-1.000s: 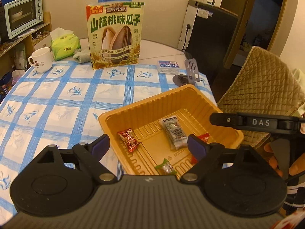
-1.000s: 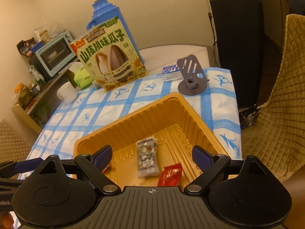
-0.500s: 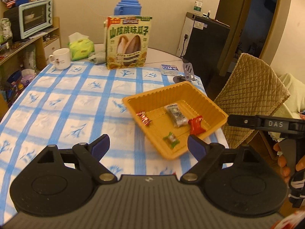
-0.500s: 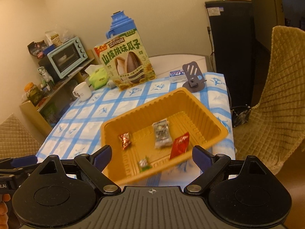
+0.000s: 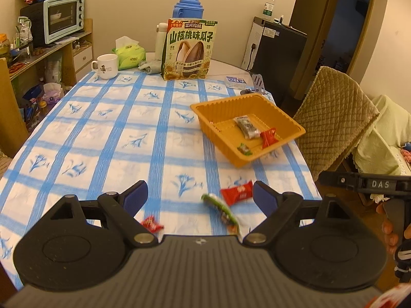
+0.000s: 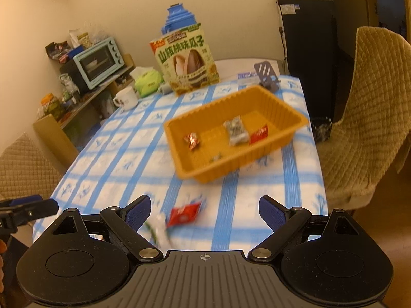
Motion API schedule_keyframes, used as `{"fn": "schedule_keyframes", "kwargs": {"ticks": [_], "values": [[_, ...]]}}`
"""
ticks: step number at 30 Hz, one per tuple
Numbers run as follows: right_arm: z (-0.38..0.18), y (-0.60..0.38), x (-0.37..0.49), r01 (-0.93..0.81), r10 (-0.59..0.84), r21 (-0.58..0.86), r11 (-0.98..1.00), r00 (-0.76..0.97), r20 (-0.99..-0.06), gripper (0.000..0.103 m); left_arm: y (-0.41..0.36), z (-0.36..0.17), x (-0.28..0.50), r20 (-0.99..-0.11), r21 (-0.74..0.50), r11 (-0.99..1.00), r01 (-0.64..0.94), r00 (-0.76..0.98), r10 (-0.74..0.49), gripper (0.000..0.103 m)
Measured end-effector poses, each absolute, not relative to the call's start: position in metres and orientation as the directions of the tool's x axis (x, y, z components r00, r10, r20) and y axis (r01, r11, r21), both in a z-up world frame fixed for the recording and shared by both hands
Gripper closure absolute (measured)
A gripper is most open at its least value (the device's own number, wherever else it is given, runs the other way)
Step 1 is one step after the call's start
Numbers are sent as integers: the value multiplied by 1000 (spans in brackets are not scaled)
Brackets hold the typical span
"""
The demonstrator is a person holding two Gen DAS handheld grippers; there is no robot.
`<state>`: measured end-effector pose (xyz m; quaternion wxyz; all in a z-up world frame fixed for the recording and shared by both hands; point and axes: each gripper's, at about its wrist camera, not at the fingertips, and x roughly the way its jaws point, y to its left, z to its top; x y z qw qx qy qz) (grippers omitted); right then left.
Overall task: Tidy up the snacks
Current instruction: 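Move both open tools back toward the remaining snacks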
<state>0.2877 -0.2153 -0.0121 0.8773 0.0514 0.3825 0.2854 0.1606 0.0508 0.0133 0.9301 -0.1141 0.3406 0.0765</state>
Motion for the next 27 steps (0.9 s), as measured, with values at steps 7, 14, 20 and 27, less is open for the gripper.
{"fn": "schedule_keyframes", "kwargs": {"ticks": [7,14,20,27], "values": [[-28,-216,239,-438,512,299,848,528,-678,12,52,3,122,-665,-164,967,-195,746,38,16],[-50,-223,206,-392,467,291,873,501,-728,12,53,-16,95,-696,-173,967,-186,718,14,16],[-64,-226,190,-366,437,278,888,486,-757,12,57,-30,80,-718,-176,967,-186,696,3,16],[-76,-226,183,-347,410,259,901,487,-772,13,60,-43,72,-740,-171,966,-196,673,6,16]]}}
